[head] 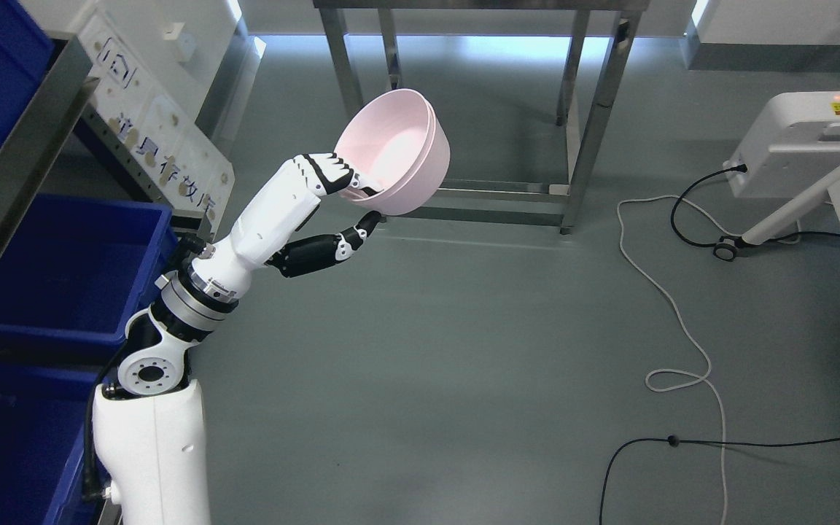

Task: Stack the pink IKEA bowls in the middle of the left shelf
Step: 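Hold the bowl stack aloft while turning toward the blue-bin shelf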

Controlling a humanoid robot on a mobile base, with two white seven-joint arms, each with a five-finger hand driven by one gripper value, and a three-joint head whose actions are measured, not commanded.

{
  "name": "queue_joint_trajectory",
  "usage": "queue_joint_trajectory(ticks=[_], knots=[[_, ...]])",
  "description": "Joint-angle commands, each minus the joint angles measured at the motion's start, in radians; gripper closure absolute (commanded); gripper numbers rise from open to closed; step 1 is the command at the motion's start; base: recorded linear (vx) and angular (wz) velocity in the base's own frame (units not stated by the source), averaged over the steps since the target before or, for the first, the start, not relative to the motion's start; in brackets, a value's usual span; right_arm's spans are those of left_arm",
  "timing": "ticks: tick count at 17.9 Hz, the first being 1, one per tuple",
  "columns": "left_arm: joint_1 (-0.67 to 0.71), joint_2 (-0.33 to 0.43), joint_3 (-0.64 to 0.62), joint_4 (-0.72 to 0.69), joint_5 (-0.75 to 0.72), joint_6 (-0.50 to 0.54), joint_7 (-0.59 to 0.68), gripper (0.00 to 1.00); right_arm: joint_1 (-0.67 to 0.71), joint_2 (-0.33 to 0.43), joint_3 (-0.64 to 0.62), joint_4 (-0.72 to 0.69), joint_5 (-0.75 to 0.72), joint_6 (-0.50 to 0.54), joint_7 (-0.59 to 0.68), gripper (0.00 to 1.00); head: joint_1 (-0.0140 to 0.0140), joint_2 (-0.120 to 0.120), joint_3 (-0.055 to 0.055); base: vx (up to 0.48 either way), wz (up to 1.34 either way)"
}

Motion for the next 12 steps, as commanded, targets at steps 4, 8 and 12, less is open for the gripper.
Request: queue_joint_trajectory(ticks=[4,8,12], knots=[[-0.001,0.017,0.003,0.000,0.000,0.000,0.001,0.97,0.000,-0.017,-0.005,-0.017,-0.002,0.006,-0.004,0.00,0.0000,0.000,0.000,-0.288,0.36],[-0.001,0.017,0.004,0.000,0.002,0.000,0.001,0.97,0.000,-0.017,-0.005,-0.017,-0.002,0.006,-0.004,0.00,0.0000,0.000,0.000,-0.291,0.45],[-0.001,0.017,0.003,0.000,0.002,0.000,0.001,0.97,0.000,-0.017,-0.005,-0.017,-0.002,0.006,-0.004,0.00,0.0000,0.000,0.000,-0.263,0.96]])
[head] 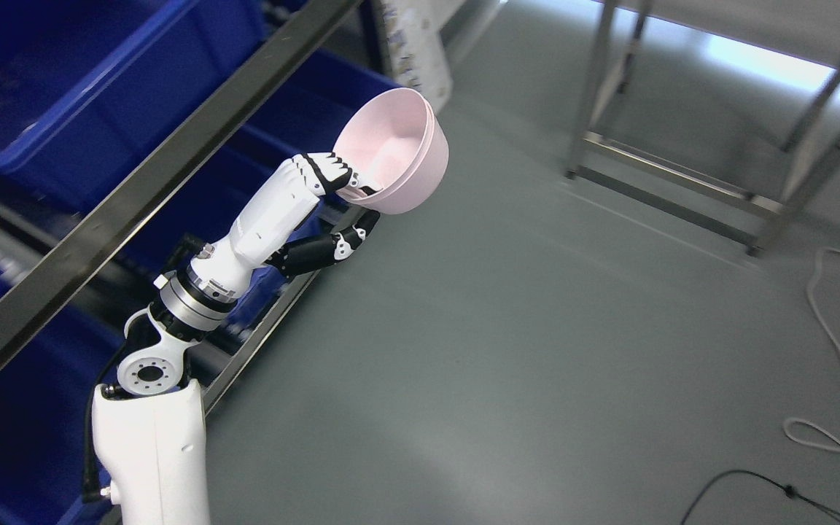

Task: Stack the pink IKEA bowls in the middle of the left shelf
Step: 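Hold the bowl stack aloft while turning toward the blue-bin shelf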

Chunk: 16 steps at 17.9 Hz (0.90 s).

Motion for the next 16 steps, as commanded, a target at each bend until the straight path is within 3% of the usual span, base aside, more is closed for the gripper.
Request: queue_joint_trajectory(ticks=[1,8,16], knots=[[0.000,0.017,-0.005,0.000,0.000,0.001,0.001,0.97,0.000,-0.017,-0.005,-0.017,-0.002,0.000,0.001,0.00,0.0000,0.000,0.000,-0.205,1.25],[-0.014,0.017,-0.003,0.000,0.000,0.001,0.001,0.97,0.000,-0.017,-0.005,-0.017,-0.002,0.000,0.001,0.00,0.0000,0.000,0.000,-0.129,1.40],[-0.018,0.017,0.002,0.000,0.002,0.001,0.003,0.97,0.000,-0.017,-0.005,-0.017,-0.002,0.000,0.001,0.00,0.0000,0.000,0.000,0.059,0.75]])
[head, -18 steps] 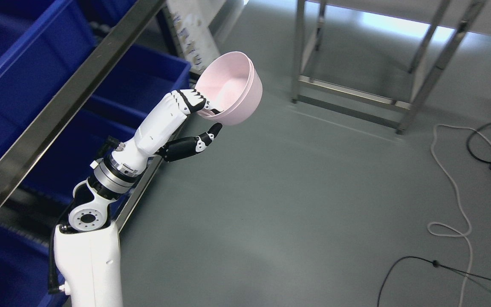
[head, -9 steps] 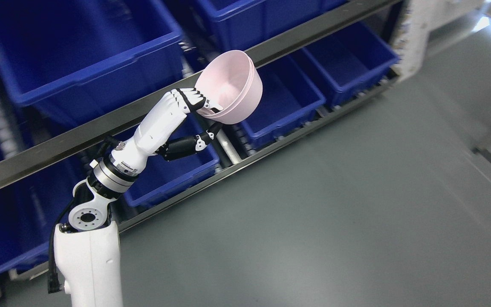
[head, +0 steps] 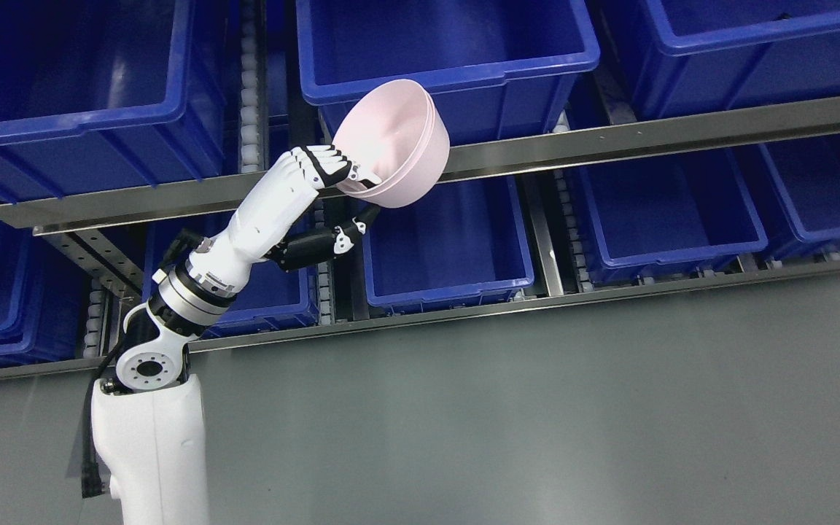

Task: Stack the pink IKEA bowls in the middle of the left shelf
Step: 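Hold the bowl stack aloft while turning toward the blue-bin shelf, then raise the stack over a middle-shelf blue bin and release it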

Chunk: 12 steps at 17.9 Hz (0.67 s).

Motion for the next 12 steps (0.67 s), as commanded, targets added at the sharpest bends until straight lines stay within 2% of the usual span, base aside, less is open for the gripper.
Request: queue_joint_trajectory(ticks=[1,12], knots=[[-0.003,0.017,0.003,0.000,0.001,0.001,-0.001,0.97,0.000,-0.017,-0.005,-0.017,-0.002,0.000,0.003,0.00,0.0000,0.000,0.000,0.108,0.35],[-0.048,0.017,0.012,0.000,0.004,0.001,-0.001,0.97,0.000,-0.017,-0.005,-0.017,-0.002,0.000,0.003,0.00,0.0000,0.000,0.000,0.105,0.07]])
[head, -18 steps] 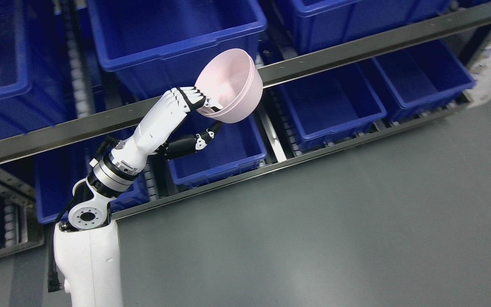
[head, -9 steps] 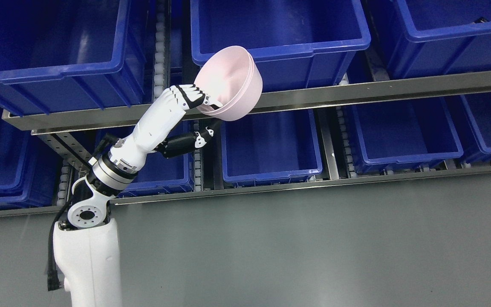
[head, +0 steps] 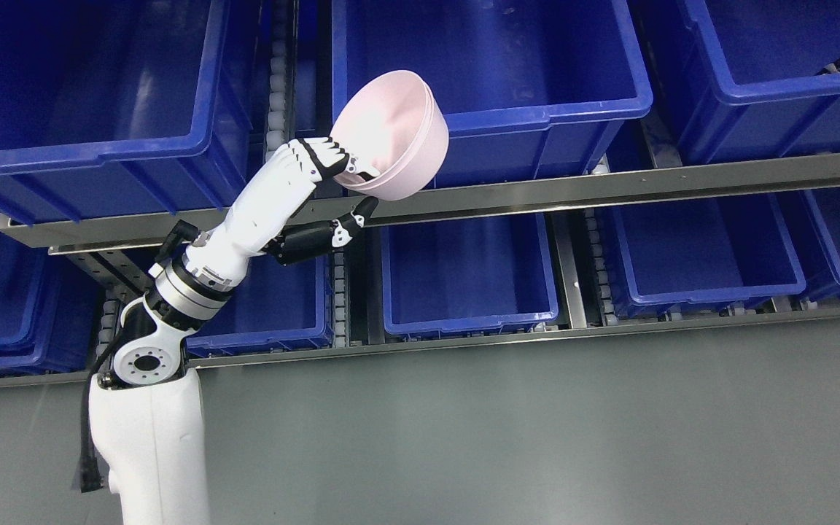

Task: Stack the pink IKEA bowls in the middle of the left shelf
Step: 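Raise the stack over a middle-shelf blue bin and release it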

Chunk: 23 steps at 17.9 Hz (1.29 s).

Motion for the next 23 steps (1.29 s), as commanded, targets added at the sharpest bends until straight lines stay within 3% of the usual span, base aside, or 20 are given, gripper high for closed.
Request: queue_joint_trajectory(ticks=[1,5,8,12,23], knots=[[-0.038,0.017,0.016,0.000,0.002,0.001,0.000,0.97,0.000,-0.017,-0.005,-0.017,-0.002,0.000,0.001,0.00,0.0000,0.000,0.000,0.099,-0.05],[-0.171,0.017,0.018,0.018,-0.012,0.063,0.000,0.97,0.000,-0.017,-0.005,-0.017,-0.002,0.000,0.001,0.00,0.0000,0.000,0.000,0.101,-0.07],[-0.312,0.017,0.007,0.124,-0.108,0.191,-0.008,0.96,0.000,-0.017,-0.005,-0.017,-0.002,0.000,0.001,0.00,0.0000,0.000,0.000,0.109,-0.11],[-0.432,0.043,-0.018,0.267,-0.173,0.252,-0.038,0.96,0.000,-0.017,-0.005,-0.017,-0.002,0.000,0.001,0.00,0.0000,0.000,0.000,0.088,-0.10],[-0.451,0.034,-0.100,0.488,-0.244,0.289,-0.041,0.95,0.000,-0.017,-0.005,-0.017,-0.002,0.000,0.001,0.00,0.0000,0.000,0.000,0.019,-0.03]])
